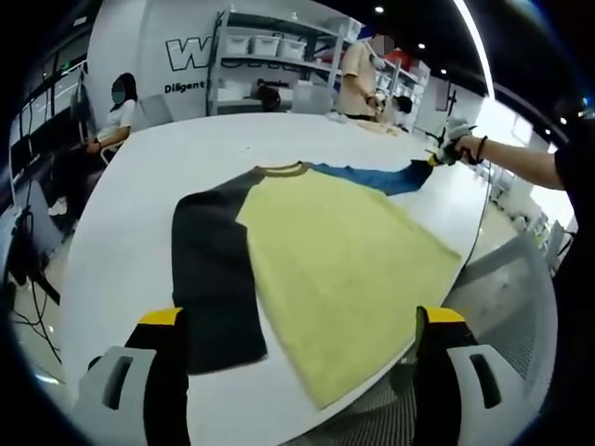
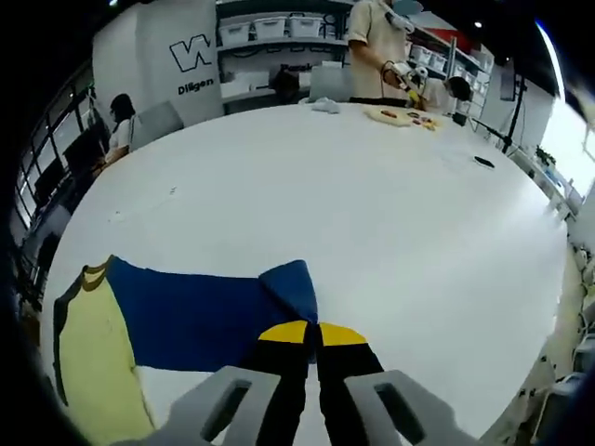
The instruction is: Fold the garment on the visible template until the final outline fits inside the template.
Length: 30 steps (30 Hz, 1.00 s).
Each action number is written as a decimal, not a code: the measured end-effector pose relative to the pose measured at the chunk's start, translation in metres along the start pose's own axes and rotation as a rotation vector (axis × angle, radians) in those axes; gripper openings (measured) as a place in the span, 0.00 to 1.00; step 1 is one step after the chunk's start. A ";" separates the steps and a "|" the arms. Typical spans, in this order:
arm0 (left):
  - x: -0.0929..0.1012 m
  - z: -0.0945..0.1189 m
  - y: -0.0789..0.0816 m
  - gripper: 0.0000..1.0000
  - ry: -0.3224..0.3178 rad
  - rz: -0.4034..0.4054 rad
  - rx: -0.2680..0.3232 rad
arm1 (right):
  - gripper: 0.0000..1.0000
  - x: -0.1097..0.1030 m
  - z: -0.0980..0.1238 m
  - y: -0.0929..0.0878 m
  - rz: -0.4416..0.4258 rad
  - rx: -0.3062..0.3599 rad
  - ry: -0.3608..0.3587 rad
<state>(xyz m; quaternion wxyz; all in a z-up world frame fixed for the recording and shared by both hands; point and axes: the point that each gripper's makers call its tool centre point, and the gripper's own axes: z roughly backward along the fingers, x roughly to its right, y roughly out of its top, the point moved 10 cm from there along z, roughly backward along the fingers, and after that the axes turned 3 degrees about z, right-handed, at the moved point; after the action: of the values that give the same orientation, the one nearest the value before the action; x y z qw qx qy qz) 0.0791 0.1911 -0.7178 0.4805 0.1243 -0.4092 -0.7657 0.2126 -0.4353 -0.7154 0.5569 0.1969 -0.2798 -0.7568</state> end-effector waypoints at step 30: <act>0.000 0.002 0.001 0.99 -0.013 -0.019 -0.006 | 0.00 -0.100 0.010 0.023 0.037 0.000 0.259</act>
<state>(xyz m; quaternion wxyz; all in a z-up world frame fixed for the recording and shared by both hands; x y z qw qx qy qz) 0.0785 0.1921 -0.7156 0.4709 0.1220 -0.4088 -0.7722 0.2534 -0.3435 -0.6936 0.6023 0.2878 -0.2091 -0.7146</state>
